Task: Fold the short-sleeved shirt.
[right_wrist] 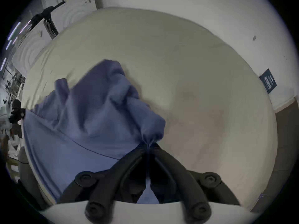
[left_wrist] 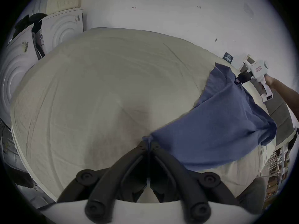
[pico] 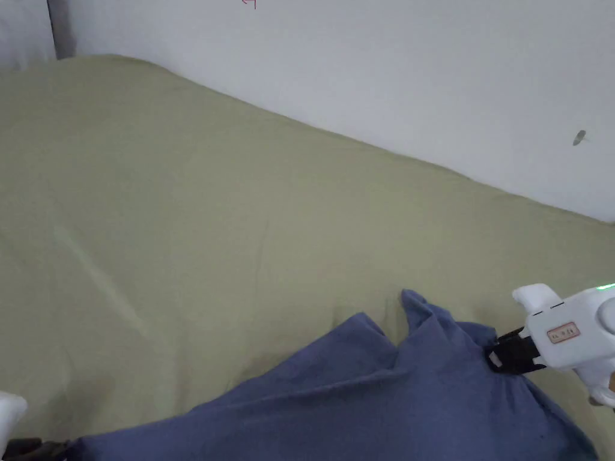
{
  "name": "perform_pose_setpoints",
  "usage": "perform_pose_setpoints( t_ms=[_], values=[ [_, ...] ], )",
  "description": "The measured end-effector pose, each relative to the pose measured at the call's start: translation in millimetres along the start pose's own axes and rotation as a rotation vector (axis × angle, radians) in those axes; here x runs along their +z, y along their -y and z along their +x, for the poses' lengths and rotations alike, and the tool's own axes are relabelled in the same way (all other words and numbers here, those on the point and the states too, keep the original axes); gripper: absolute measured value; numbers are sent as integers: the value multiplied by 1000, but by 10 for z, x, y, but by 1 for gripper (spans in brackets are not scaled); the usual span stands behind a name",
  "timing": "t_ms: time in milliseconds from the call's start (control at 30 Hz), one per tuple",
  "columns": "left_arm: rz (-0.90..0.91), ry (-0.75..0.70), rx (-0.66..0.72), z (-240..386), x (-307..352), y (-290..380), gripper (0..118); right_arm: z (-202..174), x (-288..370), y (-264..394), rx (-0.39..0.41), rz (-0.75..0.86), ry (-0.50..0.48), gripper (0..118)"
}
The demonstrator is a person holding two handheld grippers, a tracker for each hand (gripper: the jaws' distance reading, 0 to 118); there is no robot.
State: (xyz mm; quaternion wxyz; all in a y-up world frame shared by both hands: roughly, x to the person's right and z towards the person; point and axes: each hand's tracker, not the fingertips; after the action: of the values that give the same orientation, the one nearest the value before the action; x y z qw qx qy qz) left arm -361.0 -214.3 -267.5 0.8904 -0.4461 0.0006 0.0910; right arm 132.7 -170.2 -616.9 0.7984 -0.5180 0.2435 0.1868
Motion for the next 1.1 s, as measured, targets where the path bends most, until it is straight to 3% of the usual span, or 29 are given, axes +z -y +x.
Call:
perform_pose_setpoints(
  t_ms=[67, 200, 300, 367, 467, 800, 933, 1100],
  values=[
    [10, 12, 17, -12, 35, -24, 1, -103, 142, 54, 11, 54, 11, 1],
    [98, 64, 62, -65, 238, -202, 1, -265, 805, 206, -59, 291, 5, 1],
    [165, 102, 8, -3, 482, -520, 1, -356, 1380, 237, -93, 447, 17, 1],
    [212, 125, -33, 47, 620, -826, 1, -421, 1759, 213, -67, 542, 62, 1],
    [307, 115, -117, 150, 827, -1329, 1, -443, 2343, 143, -91, 635, 151, 1],
    [479, 19, -275, 490, 1387, -3285, 1, -95, 3736, -512, -150, 875, 387, 1],
    [549, -4, -272, 558, 1547, -3846, 1, 128, 4061, -777, -239, 949, 417, 1],
    [612, -27, -243, 568, 1534, -4426, 1, 246, 4232, -969, -210, 962, 480, 1]
  ],
)
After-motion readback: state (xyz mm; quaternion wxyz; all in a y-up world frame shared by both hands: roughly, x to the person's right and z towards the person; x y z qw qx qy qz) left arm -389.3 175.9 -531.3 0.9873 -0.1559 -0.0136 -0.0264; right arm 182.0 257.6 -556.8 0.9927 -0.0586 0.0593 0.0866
